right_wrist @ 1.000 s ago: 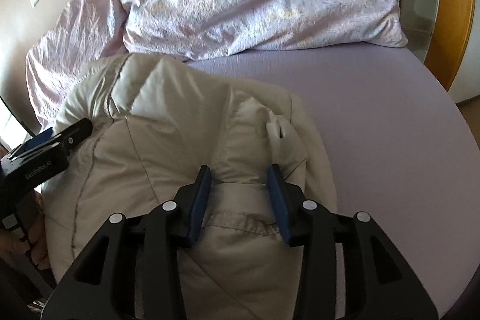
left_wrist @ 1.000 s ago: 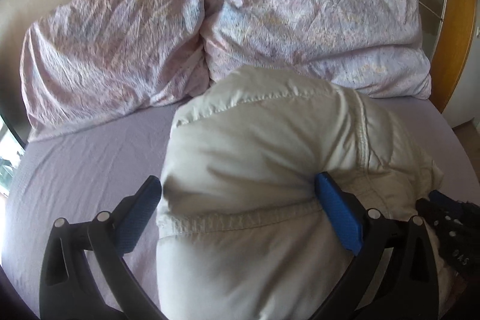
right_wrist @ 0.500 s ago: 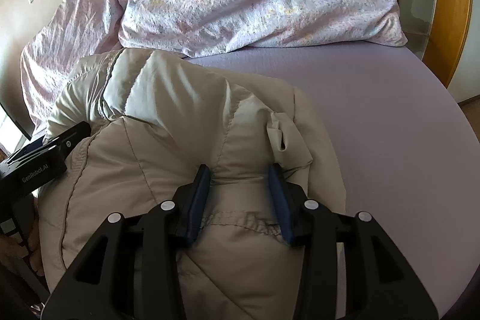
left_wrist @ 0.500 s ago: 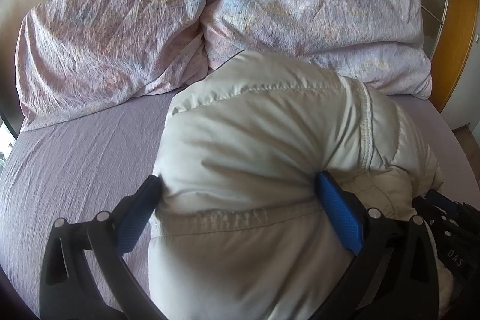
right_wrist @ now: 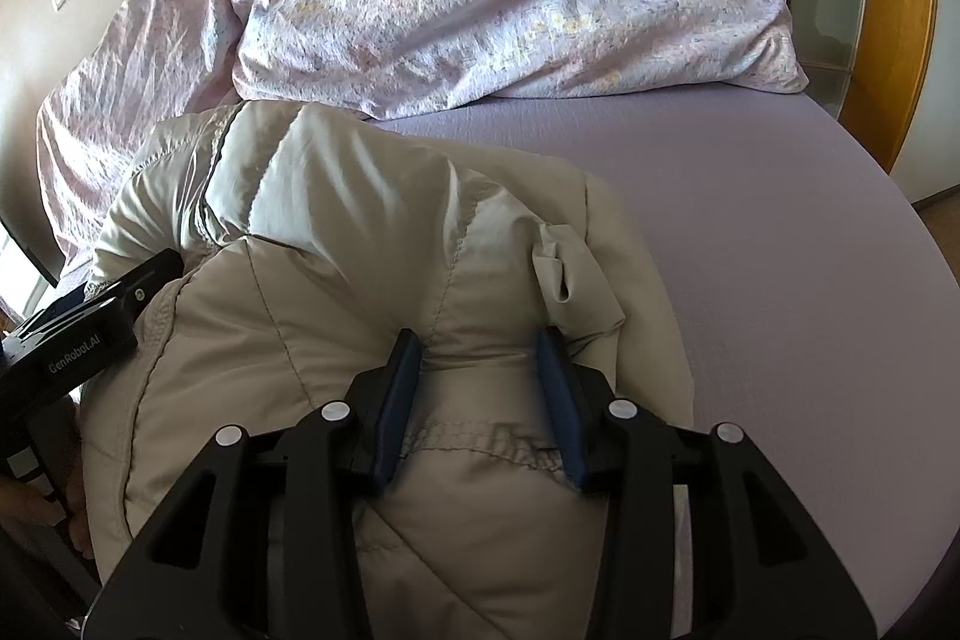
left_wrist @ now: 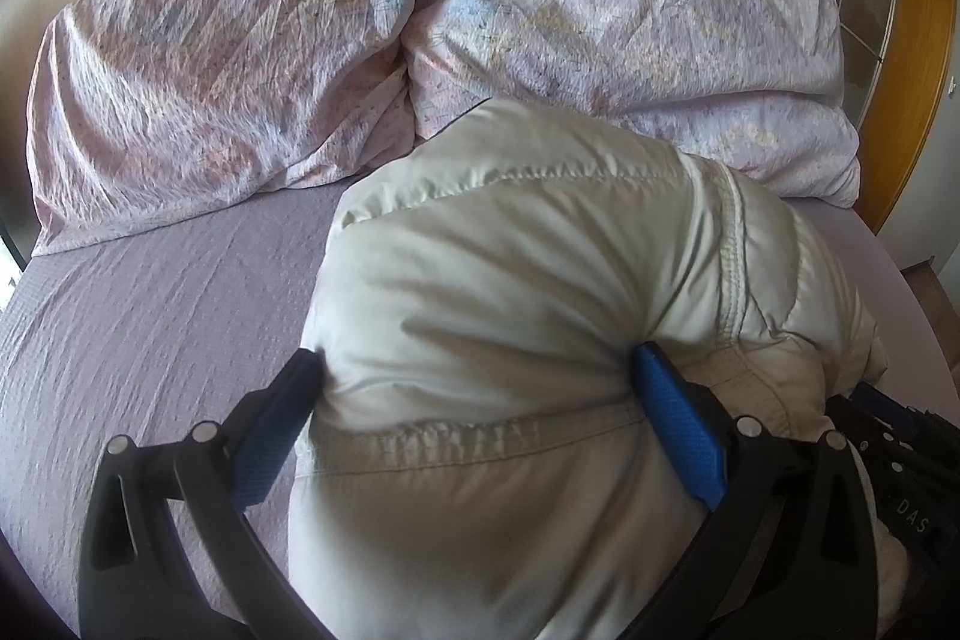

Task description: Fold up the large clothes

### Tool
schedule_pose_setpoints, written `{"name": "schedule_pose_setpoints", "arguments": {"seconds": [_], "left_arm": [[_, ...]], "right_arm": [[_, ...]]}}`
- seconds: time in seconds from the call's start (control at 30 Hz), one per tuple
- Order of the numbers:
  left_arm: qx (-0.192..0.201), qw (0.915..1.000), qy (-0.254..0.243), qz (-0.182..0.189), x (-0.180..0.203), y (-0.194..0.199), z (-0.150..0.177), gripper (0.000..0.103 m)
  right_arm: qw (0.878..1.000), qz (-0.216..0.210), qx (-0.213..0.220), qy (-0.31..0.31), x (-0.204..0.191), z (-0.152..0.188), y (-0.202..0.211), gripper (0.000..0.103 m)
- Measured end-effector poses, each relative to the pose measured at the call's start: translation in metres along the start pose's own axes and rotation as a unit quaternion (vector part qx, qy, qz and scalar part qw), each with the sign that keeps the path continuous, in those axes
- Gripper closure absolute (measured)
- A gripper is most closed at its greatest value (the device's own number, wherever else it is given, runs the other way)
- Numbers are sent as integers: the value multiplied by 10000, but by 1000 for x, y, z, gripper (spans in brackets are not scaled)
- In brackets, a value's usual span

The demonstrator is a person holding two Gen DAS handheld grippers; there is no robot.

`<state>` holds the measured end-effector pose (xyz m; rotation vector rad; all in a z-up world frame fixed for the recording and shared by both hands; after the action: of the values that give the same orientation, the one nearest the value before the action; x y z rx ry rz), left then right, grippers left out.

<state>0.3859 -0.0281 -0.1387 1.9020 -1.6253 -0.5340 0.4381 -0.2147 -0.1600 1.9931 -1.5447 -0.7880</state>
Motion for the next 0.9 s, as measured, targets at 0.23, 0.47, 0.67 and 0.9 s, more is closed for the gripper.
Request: {"name": "schedule_pose_setpoints", "arguments": {"seconds": [0.23, 0.47, 0.67, 0.9], "left_arm": [[34, 10000, 22, 38, 0, 0, 2, 2], [19, 10000, 12, 39, -1, 0, 2, 2], [-125, 9998, -153, 27, -1, 16, -1, 2], [-195, 9997, 65, 154, -21, 51, 4, 2]], "right_arm": [[10000, 19, -6, -29, 0, 0, 0, 60], [9999, 64, -117, 2, 0, 0, -2, 60], [9985, -19, -539, -90, 2, -7, 0, 58], [9967, -473, -563, -354, 11, -22, 24, 12]]}}
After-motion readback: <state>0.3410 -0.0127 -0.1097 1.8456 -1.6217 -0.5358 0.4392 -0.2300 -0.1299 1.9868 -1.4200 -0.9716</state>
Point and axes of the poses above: each gripper's, at about its wrist camera, not at the fingertips, and y roughly against the way its jaws point, x to its right, z to its underside, the point moved 6 cm from there along -y, roughly the way its jaws point, and after that the axes turned 4 degrees about x, right-handed, at the moved point
